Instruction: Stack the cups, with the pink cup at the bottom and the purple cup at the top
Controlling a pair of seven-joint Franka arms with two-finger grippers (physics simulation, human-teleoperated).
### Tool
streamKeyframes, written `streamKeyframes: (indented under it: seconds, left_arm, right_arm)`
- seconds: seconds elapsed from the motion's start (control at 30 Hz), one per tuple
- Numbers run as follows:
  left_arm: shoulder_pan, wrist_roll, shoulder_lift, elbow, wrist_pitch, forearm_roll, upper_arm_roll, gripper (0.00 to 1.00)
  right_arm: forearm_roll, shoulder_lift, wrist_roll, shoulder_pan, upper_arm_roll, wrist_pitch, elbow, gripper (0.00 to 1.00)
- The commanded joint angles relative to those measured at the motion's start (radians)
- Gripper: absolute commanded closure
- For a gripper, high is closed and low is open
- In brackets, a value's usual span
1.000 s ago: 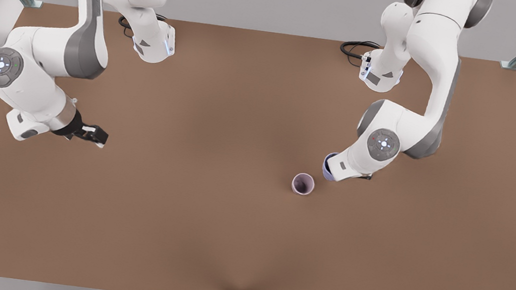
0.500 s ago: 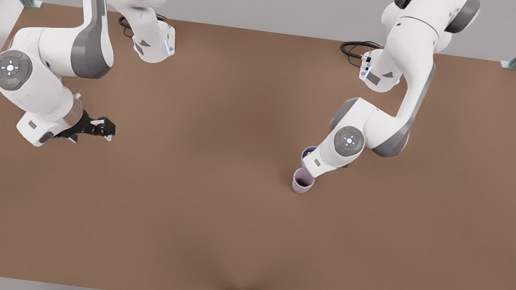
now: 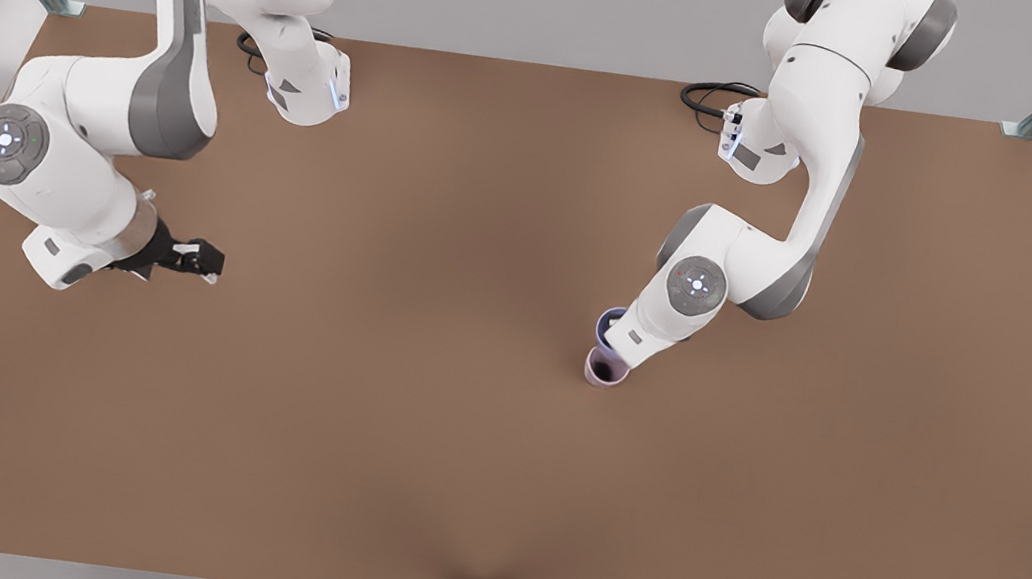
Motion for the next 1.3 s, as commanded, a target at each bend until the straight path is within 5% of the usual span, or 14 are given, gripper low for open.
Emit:
streamKeyframes:
  seconds: [0.0, 1.27]
  left_arm:
    - [0.000, -0.093, -0.001, 0.000, 0.010, -0.004, 0.000, 0.79]
    - [0.008, -0.078, 0.068, -0.033, 0.118, -0.019, 0.002, 0.79]
  right_arm:
    - [0.003, -0.003, 0.079, -0.002, -0.001, 0.002, -0.001, 0.00]
    - [-0.003, -0.007, 0.066, -0.012, -0.004, -0.014, -0.004, 0.00]
